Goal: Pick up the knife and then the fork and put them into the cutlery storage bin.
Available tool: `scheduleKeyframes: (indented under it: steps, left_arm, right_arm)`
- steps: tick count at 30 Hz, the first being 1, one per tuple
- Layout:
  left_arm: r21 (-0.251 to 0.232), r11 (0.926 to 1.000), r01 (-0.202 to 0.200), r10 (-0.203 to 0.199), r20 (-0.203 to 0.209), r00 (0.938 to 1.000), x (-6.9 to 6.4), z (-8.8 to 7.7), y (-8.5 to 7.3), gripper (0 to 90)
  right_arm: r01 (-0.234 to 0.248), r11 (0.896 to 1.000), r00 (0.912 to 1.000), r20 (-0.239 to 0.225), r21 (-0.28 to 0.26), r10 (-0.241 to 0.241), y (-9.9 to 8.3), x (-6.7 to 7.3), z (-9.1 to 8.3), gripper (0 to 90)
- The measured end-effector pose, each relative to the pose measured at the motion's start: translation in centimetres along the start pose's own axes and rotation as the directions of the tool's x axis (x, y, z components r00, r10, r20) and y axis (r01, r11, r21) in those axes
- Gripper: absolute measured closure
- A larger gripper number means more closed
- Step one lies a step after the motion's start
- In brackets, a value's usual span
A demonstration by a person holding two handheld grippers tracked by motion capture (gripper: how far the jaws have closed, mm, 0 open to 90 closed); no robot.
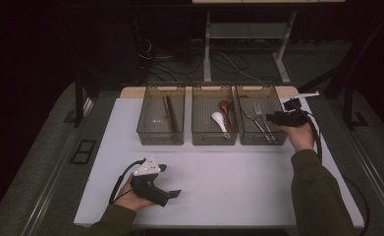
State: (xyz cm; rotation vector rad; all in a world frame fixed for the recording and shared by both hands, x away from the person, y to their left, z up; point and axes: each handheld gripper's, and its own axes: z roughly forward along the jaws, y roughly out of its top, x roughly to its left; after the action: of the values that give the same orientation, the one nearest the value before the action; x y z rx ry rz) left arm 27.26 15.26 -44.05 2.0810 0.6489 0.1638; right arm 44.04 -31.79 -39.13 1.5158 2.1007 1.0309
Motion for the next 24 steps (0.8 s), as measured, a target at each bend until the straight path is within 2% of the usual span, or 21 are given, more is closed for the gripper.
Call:
scheduleKeyframes:
  steps: [4,7,9,11,14,19,24]
  left_arm:
    - [0.005,1.0,0.003,-0.003,-0.001,1.0,0.1,0.1,0.0,0.0]
    - [0.002,1.0,0.004,-0.004,-0.002,1.0,0.2,0.1,0.0,0.0]
    - [0.004,1.0,0.003,-0.003,-0.004,1.0,0.2,0.1,0.0,0.0]
    - [0.004,1.0,0.005,-0.005,-0.007,1.0,0.2,0.0,0.0,0.0]
    - [0.008,1.0,0.004,-0.004,-0.01,0.9999,0.2,0.0,-0.1,0.0]
    - [0.01,0.9999,0.001,-0.001,-0.009,1.0,0.2,0.0,-0.1,0.0]
    - [0.007,1.0,-0.001,0.002,-0.012,0.9999,0.2,-0.1,-0.1,0.0]
  right_arm:
    - [0.005,1.0,0.9996,-0.029,-0.002,-0.005,0.0,0.1,-0.2,48.1]
    - [0.027,0.999,0.9989,-0.039,-0.018,-0.028,-0.1,0.4,-0.6,43.5]
    - [0.029,1.0,0.9971,-0.07,-0.009,-0.03,-0.1,0.5,-0.9,38.7]
    - [0.052,0.999,0.995,-0.086,-0.001,-0.052,-0.3,0.7,-1.1,37.6]
    - [0.051,0.999,0.992,-0.115,-0.009,-0.052,-0.6,0.9,-1.6,34.7]
    - [0.068,0.996,0.9884,-0.132,-0.058,-0.075,-1.5,1.4,-2.8,28.9]
    - [0.086,0.991,0.982,-0.159,-0.098,-0.101,-2.3,2.0,-3.7,27.8]
